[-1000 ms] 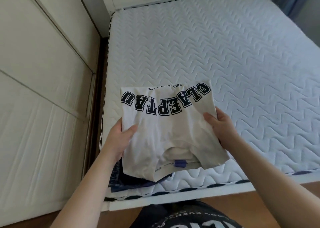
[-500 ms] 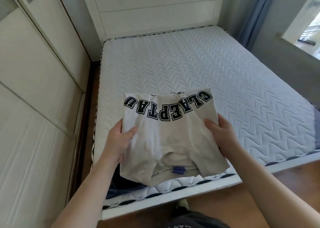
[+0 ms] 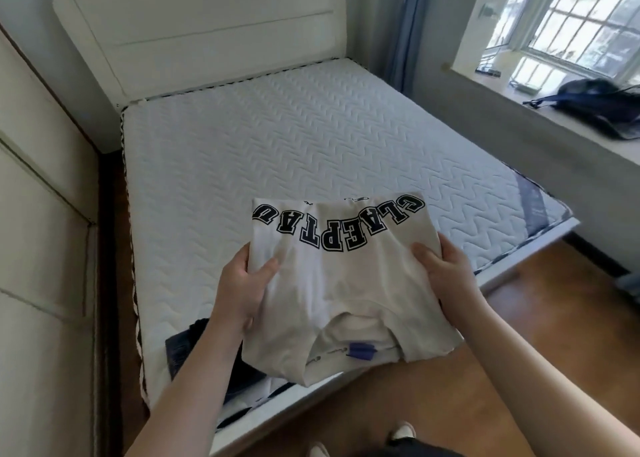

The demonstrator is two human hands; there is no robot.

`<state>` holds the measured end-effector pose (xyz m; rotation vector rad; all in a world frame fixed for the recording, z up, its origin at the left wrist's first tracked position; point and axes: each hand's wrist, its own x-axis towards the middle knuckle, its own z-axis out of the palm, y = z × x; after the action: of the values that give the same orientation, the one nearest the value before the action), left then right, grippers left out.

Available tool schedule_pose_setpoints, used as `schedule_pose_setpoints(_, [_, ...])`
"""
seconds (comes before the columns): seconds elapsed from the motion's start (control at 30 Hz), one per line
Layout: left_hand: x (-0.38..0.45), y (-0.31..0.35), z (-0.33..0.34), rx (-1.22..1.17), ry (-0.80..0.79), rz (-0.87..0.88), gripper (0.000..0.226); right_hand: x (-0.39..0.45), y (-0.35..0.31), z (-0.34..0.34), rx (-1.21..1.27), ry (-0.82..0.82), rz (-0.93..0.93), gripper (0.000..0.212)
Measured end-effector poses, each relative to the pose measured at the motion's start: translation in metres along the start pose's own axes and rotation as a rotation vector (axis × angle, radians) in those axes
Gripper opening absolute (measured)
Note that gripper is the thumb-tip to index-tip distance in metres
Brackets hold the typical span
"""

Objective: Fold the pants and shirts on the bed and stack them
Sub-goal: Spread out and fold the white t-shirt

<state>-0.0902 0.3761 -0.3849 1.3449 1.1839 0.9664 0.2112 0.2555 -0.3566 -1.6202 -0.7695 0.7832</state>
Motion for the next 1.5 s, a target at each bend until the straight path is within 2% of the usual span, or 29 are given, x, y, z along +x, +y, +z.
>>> schedule_pose_setpoints(0.2, [0.014,0.018,0.072,0.008,-0.143,0.023,0.029,-0.002,0.008,-0.066,0.071,0.145,-0.009,0.022])
schedule_pose_setpoints(0.53, [0.008,0.054,0.252,-0.009,-0.345,0.028,0.026,0.004,0.036,-0.224,0.163,0.333,0.002,0.026])
schedule_pose_setpoints(0.77, [0.0,0.069,0.351,-0.032,-0.413,0.02,0.024,0.02,0.049,-0.315,0.188,0.371,0.021,0.021])
schedule_pose_setpoints(1.0, [0.021,0.073,0.422,-0.041,-0.464,-0.023,0.031,0.051,0.065,-0.365,0.198,0.412,0.021,0.024])
schedule_pose_setpoints(1.5, [0.152,0.074,0.586,0.004,-0.681,-0.062,0.033,0.178,0.094,-0.439,0.152,0.605,0.113,0.022])
